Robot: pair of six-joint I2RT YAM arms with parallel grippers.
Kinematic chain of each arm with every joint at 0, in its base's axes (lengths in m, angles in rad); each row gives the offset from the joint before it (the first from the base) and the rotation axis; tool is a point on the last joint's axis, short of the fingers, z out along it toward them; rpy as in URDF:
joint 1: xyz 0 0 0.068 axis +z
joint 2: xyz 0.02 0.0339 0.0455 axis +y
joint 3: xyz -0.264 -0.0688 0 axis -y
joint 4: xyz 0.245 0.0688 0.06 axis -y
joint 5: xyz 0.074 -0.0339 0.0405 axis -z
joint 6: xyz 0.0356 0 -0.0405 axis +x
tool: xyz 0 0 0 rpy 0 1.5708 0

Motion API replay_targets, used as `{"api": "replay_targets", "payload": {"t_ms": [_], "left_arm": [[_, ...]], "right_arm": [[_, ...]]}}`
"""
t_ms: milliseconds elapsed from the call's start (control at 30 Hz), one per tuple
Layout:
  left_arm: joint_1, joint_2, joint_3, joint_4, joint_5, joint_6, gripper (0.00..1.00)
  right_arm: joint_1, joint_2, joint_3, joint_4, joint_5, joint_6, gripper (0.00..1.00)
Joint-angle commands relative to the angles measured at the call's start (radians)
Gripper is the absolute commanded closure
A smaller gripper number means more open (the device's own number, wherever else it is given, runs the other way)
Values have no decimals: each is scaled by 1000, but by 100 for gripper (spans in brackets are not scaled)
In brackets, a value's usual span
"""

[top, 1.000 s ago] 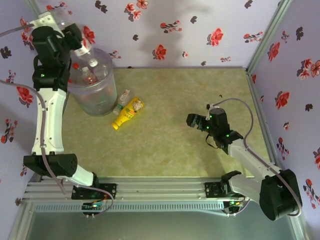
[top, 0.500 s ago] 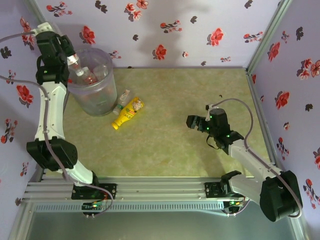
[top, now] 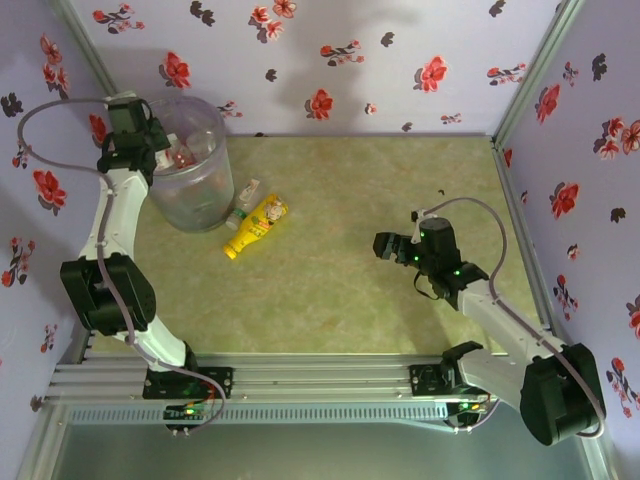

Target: Put the plastic bottles in the bin

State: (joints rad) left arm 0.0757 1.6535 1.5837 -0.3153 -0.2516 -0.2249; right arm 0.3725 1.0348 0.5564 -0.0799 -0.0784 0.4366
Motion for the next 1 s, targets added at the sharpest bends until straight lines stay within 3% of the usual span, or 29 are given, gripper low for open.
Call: {"api": "replay_targets", "payload": {"t_ms": [0,233,467,533,567,633,800,867,967], "left_arm": [[-9,-36,-40,30,-15,35,99],[-10,-49,-151,51,10,23,96],[-8,-28,-196,30,17,-31,87],[-8,-22,-178,16,19,-37,71],[-8,-19,-163,3,30,-35,55],[-9,-15,-128,-16,50,-33,33],[-9,-20,-30,-73,64,-12,8],[-10,-22,17,-104,79,-2,2],[-10,-31,77,-141,97,14,0]], "right_arm": [[-7,13,25,8,0,-16,1],[-7,27,19,19,-1,-12,1],[-8,21,22,12,2,-14,1],[-8,18,23,5,3,-16,1],[-8,17,25,1,5,-19,1],[-8,16,27,-6,7,-22,1],[-8,21,24,5,6,-13,1],[-7,27,25,11,1,-7,1],[-9,34,29,14,-4,-6,1]]}}
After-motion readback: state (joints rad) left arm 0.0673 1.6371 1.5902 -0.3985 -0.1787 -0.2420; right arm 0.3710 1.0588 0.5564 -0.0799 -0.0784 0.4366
